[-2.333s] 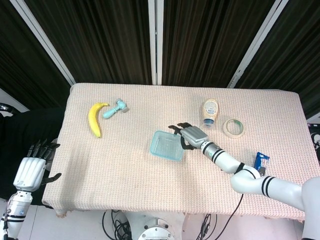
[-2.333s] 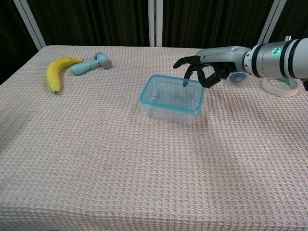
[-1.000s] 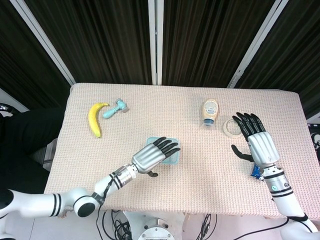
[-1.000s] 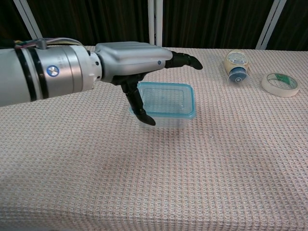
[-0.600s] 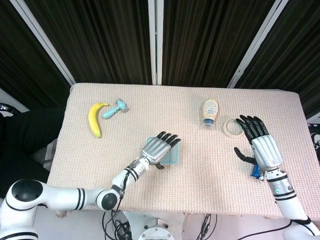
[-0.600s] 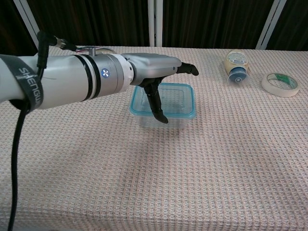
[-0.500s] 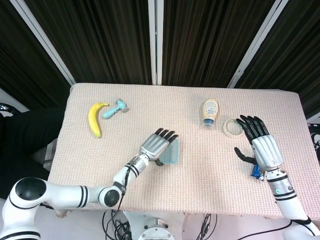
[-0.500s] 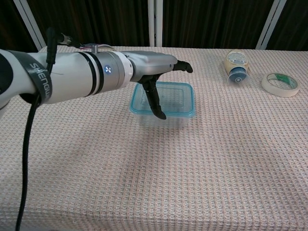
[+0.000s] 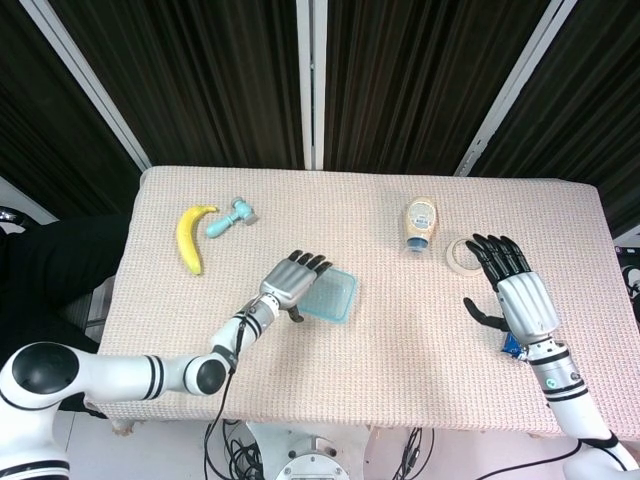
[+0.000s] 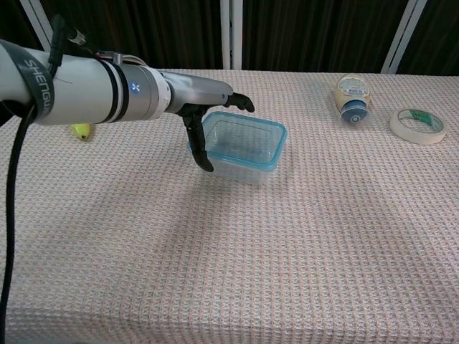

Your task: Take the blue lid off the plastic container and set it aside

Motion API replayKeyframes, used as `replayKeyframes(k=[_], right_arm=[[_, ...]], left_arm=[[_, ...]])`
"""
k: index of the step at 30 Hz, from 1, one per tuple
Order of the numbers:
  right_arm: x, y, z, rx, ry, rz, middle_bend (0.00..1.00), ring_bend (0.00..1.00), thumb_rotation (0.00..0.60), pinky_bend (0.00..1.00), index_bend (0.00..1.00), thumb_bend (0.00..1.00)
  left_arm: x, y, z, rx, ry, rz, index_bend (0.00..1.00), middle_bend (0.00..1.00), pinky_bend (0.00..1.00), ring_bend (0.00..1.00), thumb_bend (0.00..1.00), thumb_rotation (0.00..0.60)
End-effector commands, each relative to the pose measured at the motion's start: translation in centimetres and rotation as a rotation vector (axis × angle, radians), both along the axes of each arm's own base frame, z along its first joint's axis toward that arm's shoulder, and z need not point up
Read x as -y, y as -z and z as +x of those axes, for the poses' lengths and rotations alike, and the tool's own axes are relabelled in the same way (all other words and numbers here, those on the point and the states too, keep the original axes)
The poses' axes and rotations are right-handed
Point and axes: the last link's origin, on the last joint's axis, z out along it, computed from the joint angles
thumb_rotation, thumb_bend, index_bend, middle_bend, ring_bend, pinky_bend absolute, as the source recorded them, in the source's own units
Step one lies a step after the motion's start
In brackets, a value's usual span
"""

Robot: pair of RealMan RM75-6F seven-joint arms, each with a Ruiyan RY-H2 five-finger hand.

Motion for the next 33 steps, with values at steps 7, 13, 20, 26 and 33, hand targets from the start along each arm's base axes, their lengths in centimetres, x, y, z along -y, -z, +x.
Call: replayKeyframes(k=[7, 13, 20, 26, 33], right_arm=[[-0.4, 0.2, -0.3, -0.008, 0.01, 0.007, 0.03, 0.0, 0.6, 0.0, 0.0, 0.25], [-0.8, 0.6, -0.5, -0.013, 0.007, 0.018, 0.03, 0.0, 0.6, 0.0, 0.0, 0.25], [-1.9, 2.1, -0.1, 0.005, -0.023, 0.092, 0.07, 0.0, 0.6, 0.0, 0.0, 0.25], [-1.9, 6.3, 2.7, 0.002, -0.178, 0.224, 0.27, 0.05, 0.6, 0.17, 0.11, 0.25], [0.6, 11.8, 5.5, -0.129, -0.282, 0.213, 0.37, 0.14, 0.6, 0.28, 0.31, 0.24]], left_arm=[[-1.0, 0.0, 0.2, -0.028, -0.005, -0.012, 0.0, 0.0, 0.0, 0.0, 0.0, 0.6], [-1.3, 0.2, 0.3, -0.049, -0.017, -0.029, 0.0, 0.0, 0.0, 0.0, 0.0, 0.6], [-1.8, 0.6, 0.5, -0.044, -0.035, -0.009, 0.15, 0.2, 0.07, 0.11, 0.0, 0.6], [-1.6, 0.6, 0.7, -0.041, -0.06, 0.015, 0.24, 0.31, 0.23, 0.22, 0.0, 0.6], [-0.8, 1.0, 0.9, -0.042, -0.079, 0.019, 0.25, 0.31, 0.27, 0.22, 0.0, 0.6]])
